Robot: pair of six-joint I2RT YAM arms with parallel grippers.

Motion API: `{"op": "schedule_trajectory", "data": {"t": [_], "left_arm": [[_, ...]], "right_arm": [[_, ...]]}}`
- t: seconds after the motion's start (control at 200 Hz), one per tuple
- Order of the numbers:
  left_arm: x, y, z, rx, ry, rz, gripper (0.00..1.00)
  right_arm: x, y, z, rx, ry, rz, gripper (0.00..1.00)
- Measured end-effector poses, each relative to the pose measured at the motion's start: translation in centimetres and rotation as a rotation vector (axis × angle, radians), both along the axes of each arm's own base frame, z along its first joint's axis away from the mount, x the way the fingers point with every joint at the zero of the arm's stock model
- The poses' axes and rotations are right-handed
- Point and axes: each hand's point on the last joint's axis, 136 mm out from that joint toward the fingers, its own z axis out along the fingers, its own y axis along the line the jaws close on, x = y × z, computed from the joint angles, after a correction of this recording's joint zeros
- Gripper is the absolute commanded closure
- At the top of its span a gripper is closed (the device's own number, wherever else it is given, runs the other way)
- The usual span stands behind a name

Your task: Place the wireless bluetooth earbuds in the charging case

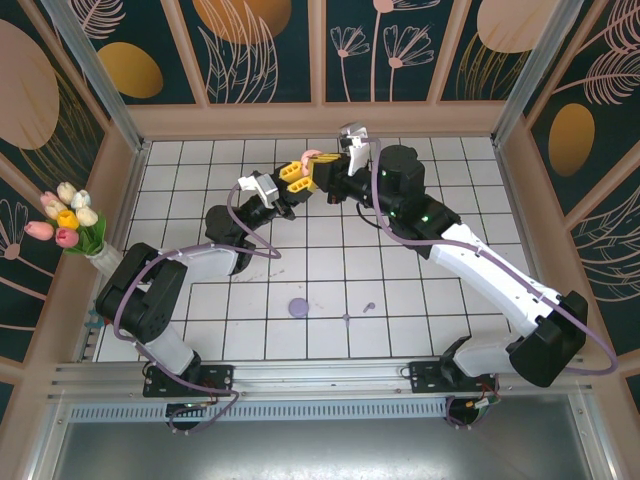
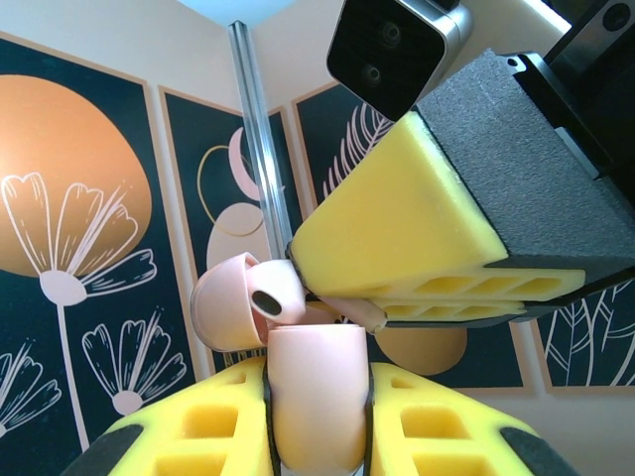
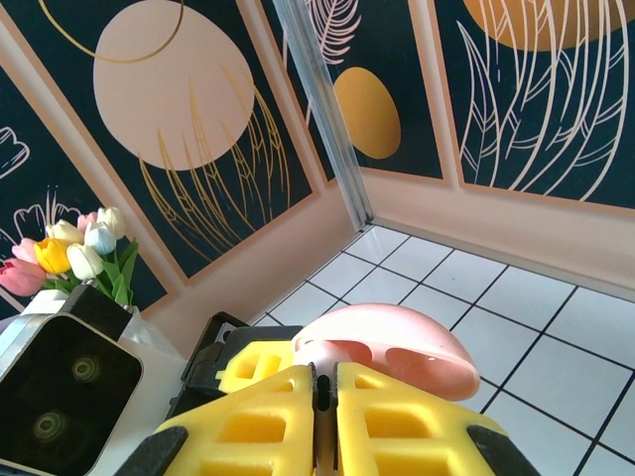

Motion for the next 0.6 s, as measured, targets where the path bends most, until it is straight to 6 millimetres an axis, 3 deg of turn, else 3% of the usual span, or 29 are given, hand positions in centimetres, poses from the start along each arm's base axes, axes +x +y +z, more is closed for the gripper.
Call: {"op": "schedule_trajectory", "data": {"t": [0.601], "left_arm": [[0.17,0.17,0.15,-0.010,0.001,0.013,1.00]], "right_arm": [[0.22,-0.19,0.49,0.047,0.031,-0.003,0.89]]}}
